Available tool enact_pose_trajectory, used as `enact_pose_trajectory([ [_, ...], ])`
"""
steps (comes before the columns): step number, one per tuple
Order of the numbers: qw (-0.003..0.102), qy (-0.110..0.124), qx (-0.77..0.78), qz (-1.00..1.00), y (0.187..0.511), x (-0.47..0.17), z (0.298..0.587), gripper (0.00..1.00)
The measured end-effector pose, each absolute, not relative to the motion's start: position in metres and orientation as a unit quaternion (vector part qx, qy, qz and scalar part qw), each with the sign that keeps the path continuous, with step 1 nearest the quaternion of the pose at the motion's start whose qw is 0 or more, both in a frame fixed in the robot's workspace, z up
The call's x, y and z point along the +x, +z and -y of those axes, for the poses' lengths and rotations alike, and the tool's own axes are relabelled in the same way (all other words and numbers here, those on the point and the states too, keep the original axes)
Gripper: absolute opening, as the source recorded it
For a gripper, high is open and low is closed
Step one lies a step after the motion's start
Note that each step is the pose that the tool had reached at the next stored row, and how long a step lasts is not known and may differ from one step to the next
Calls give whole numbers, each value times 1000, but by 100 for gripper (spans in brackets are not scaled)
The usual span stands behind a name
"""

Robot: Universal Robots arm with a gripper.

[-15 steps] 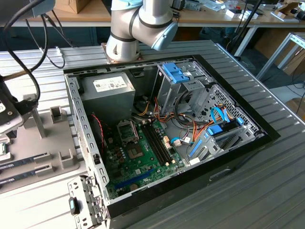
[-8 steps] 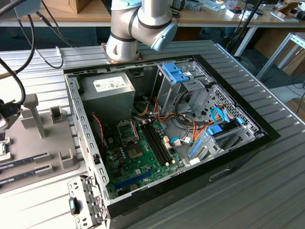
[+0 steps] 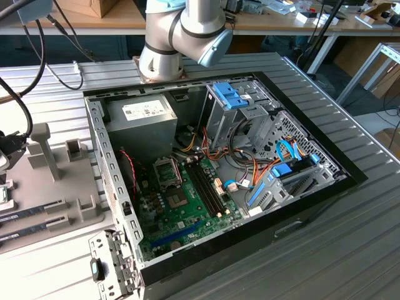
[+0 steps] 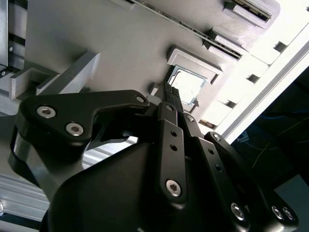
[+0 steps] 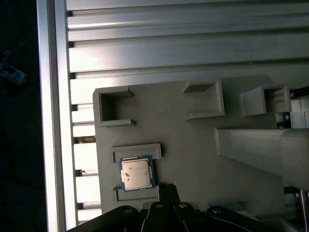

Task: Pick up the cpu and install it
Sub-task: 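Pick up the cpu and move it towards the insertion slot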

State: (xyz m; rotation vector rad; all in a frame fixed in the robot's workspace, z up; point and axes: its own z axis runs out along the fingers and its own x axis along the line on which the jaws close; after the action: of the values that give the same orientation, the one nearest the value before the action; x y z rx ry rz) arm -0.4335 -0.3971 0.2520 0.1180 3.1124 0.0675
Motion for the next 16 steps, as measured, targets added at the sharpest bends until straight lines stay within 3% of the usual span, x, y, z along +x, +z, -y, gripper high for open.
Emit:
enact_pose_trajectory([
  [6, 13, 22, 38, -999, 252, -433, 397, 11],
  [7, 13, 22, 38, -999, 252, -433, 397, 24],
  [8, 13, 22, 38, -999, 252, -433, 397, 24],
  [12, 13, 22, 38, -999, 252, -434, 397, 42],
  [16, 13, 22, 38, -999, 252, -433, 397, 42],
])
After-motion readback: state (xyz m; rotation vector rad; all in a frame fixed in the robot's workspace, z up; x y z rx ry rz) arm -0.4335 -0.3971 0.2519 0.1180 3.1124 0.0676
